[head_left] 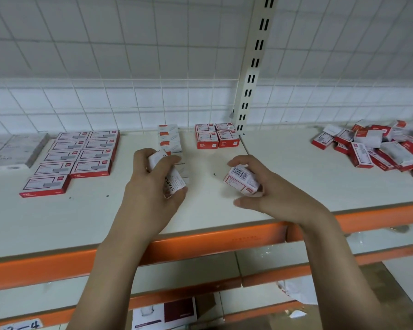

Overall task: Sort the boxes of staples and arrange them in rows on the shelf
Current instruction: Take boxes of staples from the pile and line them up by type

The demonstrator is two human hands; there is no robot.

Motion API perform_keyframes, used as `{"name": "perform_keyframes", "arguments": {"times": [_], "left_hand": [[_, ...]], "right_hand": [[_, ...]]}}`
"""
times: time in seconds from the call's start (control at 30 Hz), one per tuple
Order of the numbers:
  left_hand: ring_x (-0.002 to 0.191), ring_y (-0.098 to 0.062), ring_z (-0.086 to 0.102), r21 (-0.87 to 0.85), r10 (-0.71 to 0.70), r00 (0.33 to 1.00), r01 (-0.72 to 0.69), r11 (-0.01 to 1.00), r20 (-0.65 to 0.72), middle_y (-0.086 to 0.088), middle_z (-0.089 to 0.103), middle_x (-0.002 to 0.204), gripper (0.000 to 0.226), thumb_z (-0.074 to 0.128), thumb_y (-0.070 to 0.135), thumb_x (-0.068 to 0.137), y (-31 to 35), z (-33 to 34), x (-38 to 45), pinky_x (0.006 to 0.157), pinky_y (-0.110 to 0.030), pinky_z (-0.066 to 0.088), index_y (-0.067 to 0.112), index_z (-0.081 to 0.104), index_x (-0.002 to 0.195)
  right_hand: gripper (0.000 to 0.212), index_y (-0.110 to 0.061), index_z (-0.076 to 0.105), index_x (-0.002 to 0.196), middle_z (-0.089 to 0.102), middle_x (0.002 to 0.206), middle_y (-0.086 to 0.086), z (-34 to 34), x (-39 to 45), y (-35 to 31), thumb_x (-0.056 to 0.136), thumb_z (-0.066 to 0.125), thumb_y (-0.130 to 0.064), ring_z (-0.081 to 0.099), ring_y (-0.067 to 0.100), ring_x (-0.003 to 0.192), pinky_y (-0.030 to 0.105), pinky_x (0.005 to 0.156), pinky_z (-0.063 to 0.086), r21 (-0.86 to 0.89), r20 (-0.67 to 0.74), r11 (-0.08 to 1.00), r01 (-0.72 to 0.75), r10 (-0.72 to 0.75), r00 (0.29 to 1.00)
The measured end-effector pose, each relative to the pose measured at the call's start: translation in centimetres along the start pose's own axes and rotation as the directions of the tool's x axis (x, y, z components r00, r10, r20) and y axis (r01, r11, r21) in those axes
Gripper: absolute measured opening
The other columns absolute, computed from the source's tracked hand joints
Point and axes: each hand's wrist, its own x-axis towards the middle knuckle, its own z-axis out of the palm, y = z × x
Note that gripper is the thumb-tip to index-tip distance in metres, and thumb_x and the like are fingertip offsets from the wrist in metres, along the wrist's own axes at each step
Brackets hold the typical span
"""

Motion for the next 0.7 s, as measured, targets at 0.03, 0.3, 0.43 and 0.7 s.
{"name": "perform_keyframes", "arguments": {"times": [0.03, 0.3, 0.43, 0.7], "left_hand": [[0.085, -0.021, 0.049, -0.001, -0.001, 1.0, 0.001, 1.0, 0.0, -0.012, 0.039, 0.124, 0.05, 0.077, 0.01, 0.07, 0.2, 0.2, 0.1, 0.075, -0.029, 0.05, 0.013, 0.06, 0.117], [0.102, -0.03, 0.054, 0.018, 0.003, 1.0, -0.003, 1.0, -0.006, -0.011, 0.036, 0.129, 0.05, 0.076, 0.013, 0.072, 0.8, 1.4, 1.2, 0.08, -0.029, 0.048, 0.015, 0.058, 0.119], [0.1, -0.031, 0.054, 0.036, 0.013, 1.0, -0.013, 0.999, -0.011, -0.012, 0.037, 0.129, 0.052, 0.077, 0.012, 0.072, 0.8, 1.6, 1.8, 0.079, -0.028, 0.045, 0.015, 0.058, 0.12], [0.087, -0.019, 0.045, 0.034, 0.013, 1.0, -0.012, 0.999, -0.02, -0.012, 0.037, 0.127, 0.052, 0.078, 0.011, 0.07, 0.6, 1.7, 2.8, 0.076, -0.029, 0.048, 0.015, 0.059, 0.119]], "right_hand": [[0.063, -0.051, 0.035, 0.114, 0.052, 0.111, -0.012, -0.2, 0.0, 0.0, 0.079, 0.07, -0.011, 0.058, 0.027, 0.09, 0.034, 0.081, 0.05, 0.018, 0.013, 1.0, -0.007, 0.007, 1.0], [0.065, -0.046, 0.032, 0.108, 0.052, 0.094, -0.004, -1.7, 0.5, 0.9, 0.074, 0.076, -0.012, 0.052, 0.012, 0.071, 0.033, 0.07, 0.051, 0.084, -0.012, 0.996, -0.004, 0.005, 1.0], [0.063, -0.044, 0.036, 0.113, 0.05, 0.097, -0.006, -2.2, 0.9, 0.9, 0.076, 0.072, -0.008, 0.054, 0.011, 0.073, 0.034, 0.07, 0.053, 0.084, -0.027, 0.996, 0.016, -0.014, 1.0], [0.063, -0.048, 0.044, 0.121, 0.057, 0.102, -0.019, -2.9, 1.8, 1.6, 0.079, 0.067, -0.007, 0.061, 0.0, 0.09, 0.023, 0.081, 0.051, 0.049, -0.055, 0.998, 0.026, -0.024, 0.998]]}}
